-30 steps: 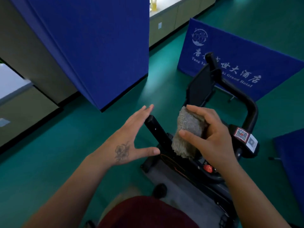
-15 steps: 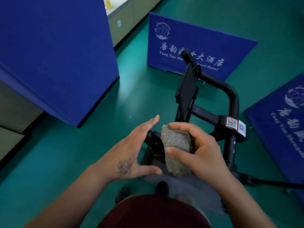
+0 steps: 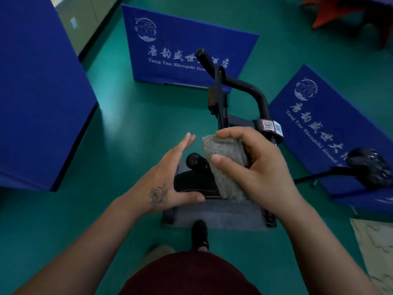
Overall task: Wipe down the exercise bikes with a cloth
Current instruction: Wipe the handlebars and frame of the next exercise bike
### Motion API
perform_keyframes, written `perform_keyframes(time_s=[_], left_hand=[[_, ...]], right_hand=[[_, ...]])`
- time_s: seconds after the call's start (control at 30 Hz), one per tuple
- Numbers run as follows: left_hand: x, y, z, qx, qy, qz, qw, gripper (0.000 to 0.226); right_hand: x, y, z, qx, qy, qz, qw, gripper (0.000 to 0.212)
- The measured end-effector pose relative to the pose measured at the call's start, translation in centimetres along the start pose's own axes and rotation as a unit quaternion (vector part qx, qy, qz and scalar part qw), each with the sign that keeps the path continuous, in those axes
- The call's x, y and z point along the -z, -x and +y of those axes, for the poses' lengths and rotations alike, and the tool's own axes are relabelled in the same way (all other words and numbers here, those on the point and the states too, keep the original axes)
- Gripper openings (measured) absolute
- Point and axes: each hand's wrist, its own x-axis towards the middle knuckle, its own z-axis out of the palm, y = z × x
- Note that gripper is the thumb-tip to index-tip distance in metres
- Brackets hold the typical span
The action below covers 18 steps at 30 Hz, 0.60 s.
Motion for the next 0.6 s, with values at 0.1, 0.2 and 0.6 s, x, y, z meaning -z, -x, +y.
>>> perform_keyframes(time_s=[0.1, 0.2, 0.6], left_hand=[[0.0, 1.5, -1.1, 0.005, 0.018, 0.001, 1.0, 0.135], [0.1, 3.0, -2.1, 0.014, 0.028, -0.001, 0.999, 0.133], [1.6, 4.5, -3.7, 0.021, 0.051, 0.025, 0.998, 0.125]], right_hand=[[-1.1, -0.8, -1.5, 0.016, 0.065, 0.009, 0.998, 0.03], [-3.1, -1.6, -1.9, 0.007, 0.109, -0.002, 0.994, 0.032], [-4.9, -1.1, -0.7, -0.026, 0.162, 0.013, 0.986, 0.029]])
